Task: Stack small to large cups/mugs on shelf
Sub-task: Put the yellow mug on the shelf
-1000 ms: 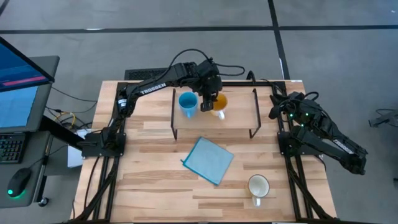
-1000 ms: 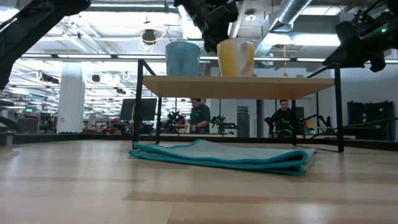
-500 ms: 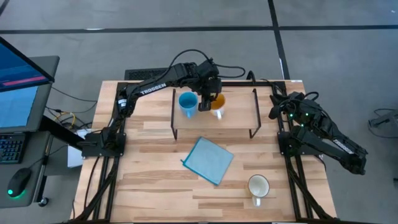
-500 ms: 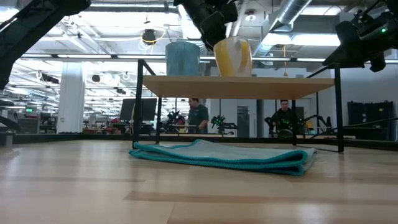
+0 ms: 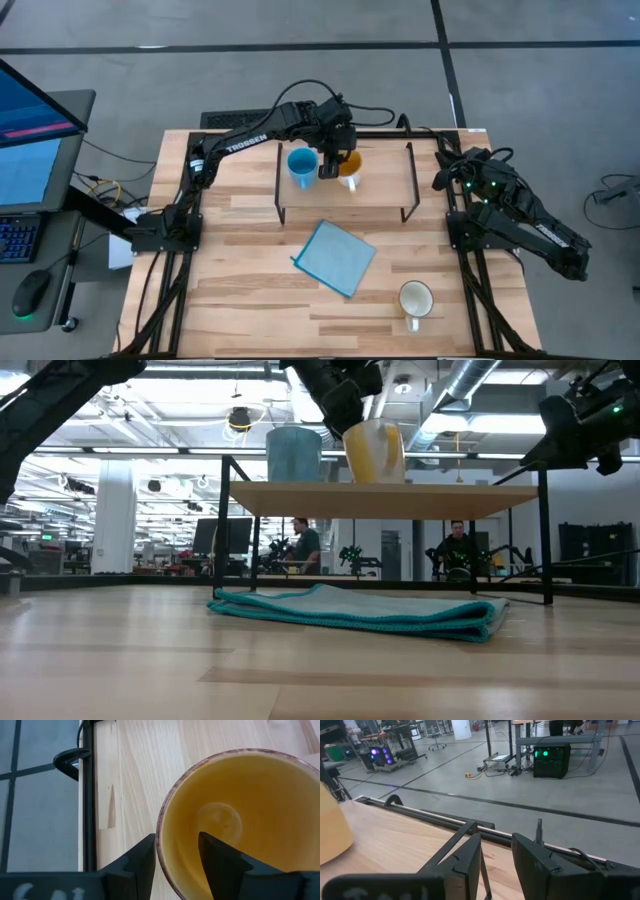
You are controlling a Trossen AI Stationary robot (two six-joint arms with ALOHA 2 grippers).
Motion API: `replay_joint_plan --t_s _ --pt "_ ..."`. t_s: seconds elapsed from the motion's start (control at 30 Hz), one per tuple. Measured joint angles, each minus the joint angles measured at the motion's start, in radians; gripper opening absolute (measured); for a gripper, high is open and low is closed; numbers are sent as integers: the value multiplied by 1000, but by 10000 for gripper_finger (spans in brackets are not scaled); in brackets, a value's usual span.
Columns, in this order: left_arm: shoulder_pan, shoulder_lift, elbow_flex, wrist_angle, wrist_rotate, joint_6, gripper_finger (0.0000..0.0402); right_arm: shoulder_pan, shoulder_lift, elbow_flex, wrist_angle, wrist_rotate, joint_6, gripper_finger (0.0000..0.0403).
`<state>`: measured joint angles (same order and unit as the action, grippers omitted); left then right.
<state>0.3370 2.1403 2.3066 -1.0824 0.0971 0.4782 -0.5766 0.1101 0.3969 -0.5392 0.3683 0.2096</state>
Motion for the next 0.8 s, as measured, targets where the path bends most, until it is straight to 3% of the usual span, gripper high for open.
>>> replay_joint_plan --t_s 0.5,0.8 --pt "0 0 0 48 -1 6 189 0 0 0 0 0 0 134" --pt "0 0 0 79 -2 21 195 0 0 0 0 0 0 134"
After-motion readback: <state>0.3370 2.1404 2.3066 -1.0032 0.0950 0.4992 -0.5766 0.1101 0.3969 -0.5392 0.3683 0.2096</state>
